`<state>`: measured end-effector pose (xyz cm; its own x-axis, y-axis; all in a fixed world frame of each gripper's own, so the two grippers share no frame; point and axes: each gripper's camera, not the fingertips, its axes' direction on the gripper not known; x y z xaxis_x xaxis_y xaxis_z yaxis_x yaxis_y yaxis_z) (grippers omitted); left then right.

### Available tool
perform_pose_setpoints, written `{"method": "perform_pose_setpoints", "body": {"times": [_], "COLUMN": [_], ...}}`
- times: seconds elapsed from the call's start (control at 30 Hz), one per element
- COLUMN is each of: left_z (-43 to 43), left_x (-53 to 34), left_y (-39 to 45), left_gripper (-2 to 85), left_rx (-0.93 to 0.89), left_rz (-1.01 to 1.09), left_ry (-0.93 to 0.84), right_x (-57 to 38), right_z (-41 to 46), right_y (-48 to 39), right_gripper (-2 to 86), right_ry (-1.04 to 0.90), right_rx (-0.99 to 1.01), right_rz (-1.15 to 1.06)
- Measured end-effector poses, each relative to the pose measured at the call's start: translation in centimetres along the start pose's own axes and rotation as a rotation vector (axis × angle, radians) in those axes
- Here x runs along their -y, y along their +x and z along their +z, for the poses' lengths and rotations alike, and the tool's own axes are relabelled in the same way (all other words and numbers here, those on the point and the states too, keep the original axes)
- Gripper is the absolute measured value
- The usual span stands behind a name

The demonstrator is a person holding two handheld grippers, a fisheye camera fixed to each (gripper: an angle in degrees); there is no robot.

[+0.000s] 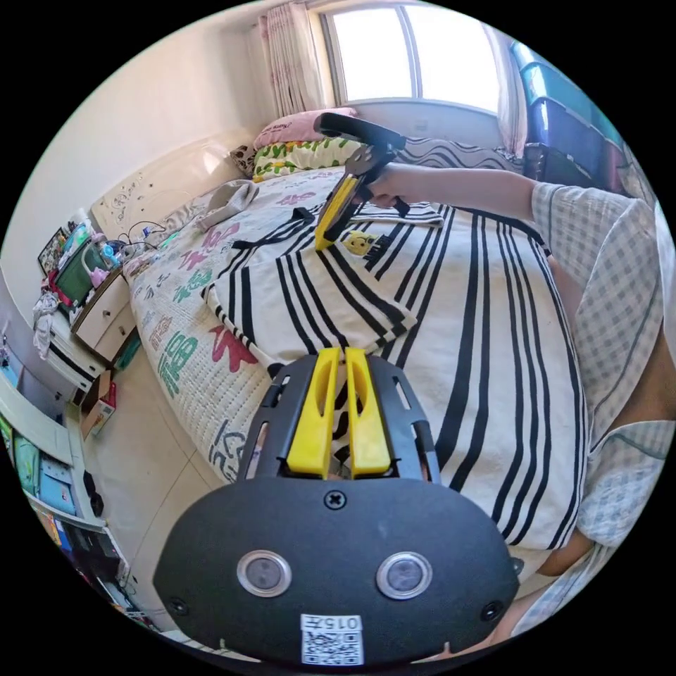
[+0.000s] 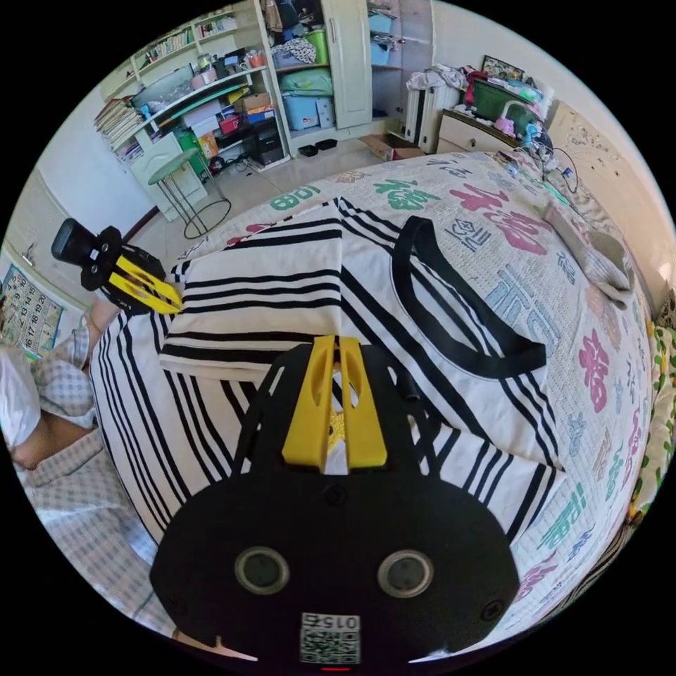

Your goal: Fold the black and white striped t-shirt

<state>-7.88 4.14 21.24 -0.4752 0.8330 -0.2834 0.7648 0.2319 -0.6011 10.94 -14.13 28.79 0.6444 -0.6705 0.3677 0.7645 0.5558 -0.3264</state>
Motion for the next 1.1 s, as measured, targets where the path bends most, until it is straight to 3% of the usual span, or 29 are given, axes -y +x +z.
{"method": "perform_pose_setpoints", "body": {"times": [0.1, 0.17, 0.23, 0.4, 0.47, 0.53, 0.6, 0.67, 0.77, 0.9, 1.0, 1.1], "left_z": [-1.5, -0.5, 3.0, 1.2, -0.1, -0.1, 1.6, 3.9, 7.2, 12.7, 15.6, 15.7], "left_x": [1.0, 2.3, 4.0, 5.1, 5.9, 7.8, 9.8, 11.9, 14.3, 15.4, 15.1, 14.7], "left_y": [0.9, 1.4, 2.1, 0.5, -1.7, -6.0, -10.0, -13.7, -17.0, -19.8, -19.7, -19.7], "left_gripper": [1.1, 1.0, 0.6, 1.2, 2.4, 6.3, 9.9, 11.6, 11.7, 11.5, 8.8, 2.6], "left_rx": [-0.07, -0.114, -0.115, -0.134, -0.06, 0.025, -0.051, -0.146, -0.072, -0.117, -0.146, -0.181], "left_rz": [0.025, 0.049, 0.078, 0.044, -0.008, -0.114, -0.201, -0.307, -0.343, -0.372, -0.343, -0.337], "left_ry": [0.118, 0.08, -0.117, -0.047, 0.031, 0.09, 0.083, 0.085, 0.082, -0.093, -0.18, -0.161], "right_x": [-0.7, -0.8, -1.1, -3.6, -4.7, -5.5, -5.9, -6.4, -6.8, -7.5, -8.4, -9.5], "right_z": [-0.7, -0.9, -1.7, -6.9, -9.1, -10.0, -9.9, -9.6, -8.7, -8.9, -9.2, -9.9], "right_y": [0.3, 0.4, 0.7, 3.8, 5.9, 9.1, 11.9, 14.2, 16.3, 18.2, 18.4, 18.3], "right_gripper": [-0.5, -0.5, -0.2, 3.4, 5.2, 7.1, 7.8, 9.2, 13.0, 15.4, 13.4, 3.7], "right_ry": [0.003, -0.004, -0.003, 0.172, 0.228, 0.185, 0.116, 0.075, -0.015, -0.039, -0.043, -0.053], "right_rx": [-0.004, -0.006, 0.009, 0.117, -0.018, -0.275, -0.337, -0.24, -0.205, -0.155, -0.128, -0.027], "right_rz": [-0.009, -0.012, -0.016, 0.0, 0.032, 0.131, 0.22, 0.266, 0.286, 0.296, 0.251, 0.212]}}
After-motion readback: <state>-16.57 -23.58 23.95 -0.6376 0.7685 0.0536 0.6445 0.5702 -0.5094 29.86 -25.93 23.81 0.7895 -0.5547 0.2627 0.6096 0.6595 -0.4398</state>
